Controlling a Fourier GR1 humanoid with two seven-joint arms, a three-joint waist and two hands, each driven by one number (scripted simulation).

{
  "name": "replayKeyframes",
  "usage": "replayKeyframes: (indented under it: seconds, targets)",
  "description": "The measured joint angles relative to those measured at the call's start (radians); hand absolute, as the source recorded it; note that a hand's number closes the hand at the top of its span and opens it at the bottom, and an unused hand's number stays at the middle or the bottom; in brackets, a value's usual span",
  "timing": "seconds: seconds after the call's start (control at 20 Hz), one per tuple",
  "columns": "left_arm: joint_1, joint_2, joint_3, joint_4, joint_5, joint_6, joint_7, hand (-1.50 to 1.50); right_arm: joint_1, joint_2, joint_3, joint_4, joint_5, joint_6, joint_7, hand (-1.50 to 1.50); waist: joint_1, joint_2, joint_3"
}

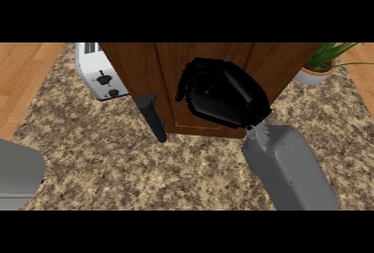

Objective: Pick up the bottled water, place it into the cabinet and close the cabinet

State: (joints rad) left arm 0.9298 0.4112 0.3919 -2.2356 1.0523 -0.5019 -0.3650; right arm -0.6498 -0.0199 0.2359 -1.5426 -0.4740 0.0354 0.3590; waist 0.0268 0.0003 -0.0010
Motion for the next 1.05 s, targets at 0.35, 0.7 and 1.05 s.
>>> replayKeyframes:
  seconds: [0.35, 0.7, 1.05]
  targets:
    - [0.002, -0.031, 0.062, 0.012, 0.029, -0.056, 0.039, -1.5, -0.05, -0.022, -0.037, 0.12, -0.038, 0.168, -0.047, 1.5, -0.005, -0.019, 0.004]
    - [0.014, -0.049, 0.068, -0.011, 0.054, -0.08, 0.08, -1.5, -0.084, -0.018, -0.05, 0.189, -0.031, 0.227, -0.068, 1.5, -0.012, -0.032, 0.017]
    - [-0.003, -0.059, 0.064, -0.013, 0.055, -0.085, 0.11, -1.5, -0.105, -0.021, -0.05, 0.205, -0.085, 0.248, -0.04, 1.5, -0.015, -0.03, 0.027]
